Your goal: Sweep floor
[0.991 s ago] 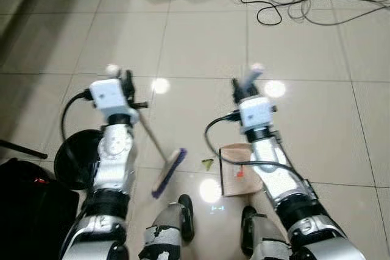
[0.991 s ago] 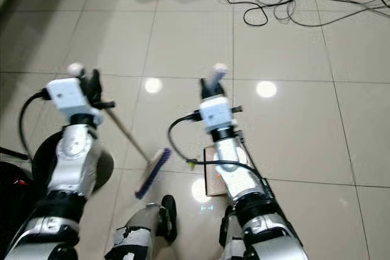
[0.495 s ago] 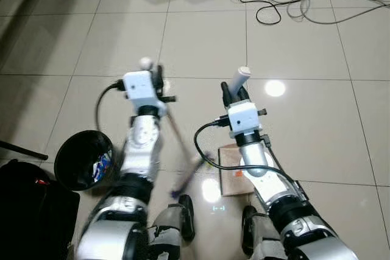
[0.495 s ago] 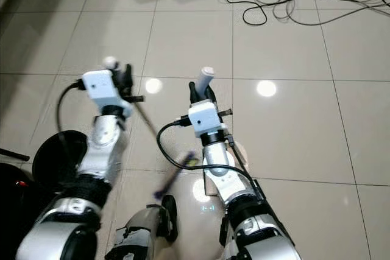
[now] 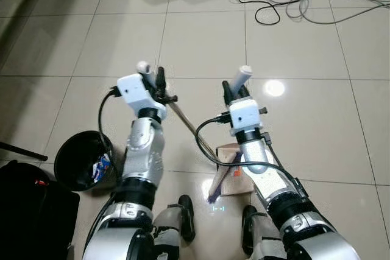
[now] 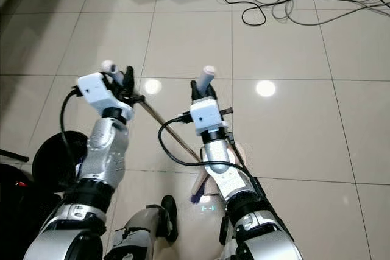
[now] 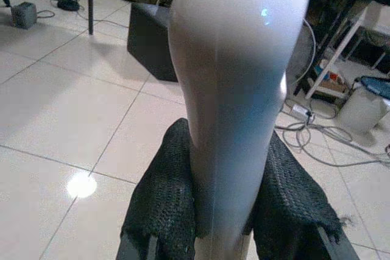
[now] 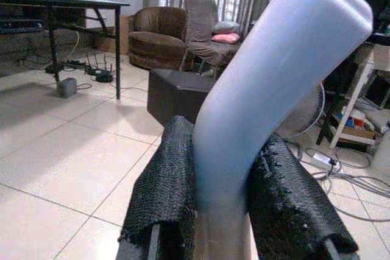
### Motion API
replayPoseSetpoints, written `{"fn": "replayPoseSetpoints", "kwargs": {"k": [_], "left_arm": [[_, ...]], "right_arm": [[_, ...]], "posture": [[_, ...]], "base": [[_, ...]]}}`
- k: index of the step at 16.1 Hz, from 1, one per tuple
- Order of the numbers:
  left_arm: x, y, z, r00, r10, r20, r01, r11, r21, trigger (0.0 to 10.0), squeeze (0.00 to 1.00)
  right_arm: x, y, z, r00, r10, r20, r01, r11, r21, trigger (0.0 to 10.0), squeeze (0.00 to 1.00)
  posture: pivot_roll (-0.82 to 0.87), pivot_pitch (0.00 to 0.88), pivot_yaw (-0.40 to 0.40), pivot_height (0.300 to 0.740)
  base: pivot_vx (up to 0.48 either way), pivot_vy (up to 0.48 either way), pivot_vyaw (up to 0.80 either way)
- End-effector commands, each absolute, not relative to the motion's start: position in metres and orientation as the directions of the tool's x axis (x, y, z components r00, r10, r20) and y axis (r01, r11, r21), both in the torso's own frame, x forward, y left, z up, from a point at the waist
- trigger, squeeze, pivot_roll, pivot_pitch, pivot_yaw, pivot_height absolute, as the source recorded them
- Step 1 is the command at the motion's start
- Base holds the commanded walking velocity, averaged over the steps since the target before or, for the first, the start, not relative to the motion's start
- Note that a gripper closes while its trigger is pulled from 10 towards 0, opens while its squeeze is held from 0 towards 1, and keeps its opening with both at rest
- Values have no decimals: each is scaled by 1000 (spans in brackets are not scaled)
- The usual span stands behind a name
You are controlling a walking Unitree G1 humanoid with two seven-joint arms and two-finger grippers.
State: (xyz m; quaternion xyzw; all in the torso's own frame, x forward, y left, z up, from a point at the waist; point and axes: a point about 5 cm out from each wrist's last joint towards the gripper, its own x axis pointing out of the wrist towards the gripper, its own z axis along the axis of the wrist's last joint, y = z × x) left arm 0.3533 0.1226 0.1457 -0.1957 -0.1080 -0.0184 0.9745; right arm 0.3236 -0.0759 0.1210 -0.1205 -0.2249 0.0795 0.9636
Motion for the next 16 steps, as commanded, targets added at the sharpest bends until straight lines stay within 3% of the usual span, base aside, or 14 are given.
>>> {"fn": "replayPoseSetpoints", "kwargs": {"k": [1, 4, 7, 10, 13, 16], "left_arm": [[351, 129, 149, 972, 20, 235, 85, 900, -427, 10000, 0], [348, 155, 187, 929, -37, 369, 181, 914, -362, 10000, 0], [348, 176, 203, 912, -74, 404, 205, 934, -293, 10000, 0], [350, 192, 208, 915, -81, 396, 189, 952, -243, 10000, 0], [354, 192, 194, 933, -88, 348, 154, 974, -167, 10000, 0], [352, 200, 180, 958, -37, 283, 84, 984, -157, 10000, 0]], "right_arm": [[322, -74, 115, 898, 201, 390, -114, 965, -235, 10000, 0], [324, -83, 113, 907, 172, 385, -88, 970, -226, 10000, 0], [323, -86, 110, 914, 158, 374, -76, 972, -224, 10000, 0], [323, -91, 108, 919, 139, 368, -67, 977, -202, 10000, 0], [323, -102, 110, 925, 69, 374, -33, 994, -100, 10000, 0], [320, -111, 115, 918, 38, 394, -31, 999, -25, 10000, 0]], "posture": [[164, 254, 125, 740], [165, 229, 127, 740], [165, 223, 136, 740], [168, 234, 132, 740], [159, 233, 133, 740], [148, 190, 124, 740]], "base": [[0, 0, 0], [0, 0, 0], [0, 0, 0], [0, 0, 0], [0, 0, 0], [0, 0, 0]]}}
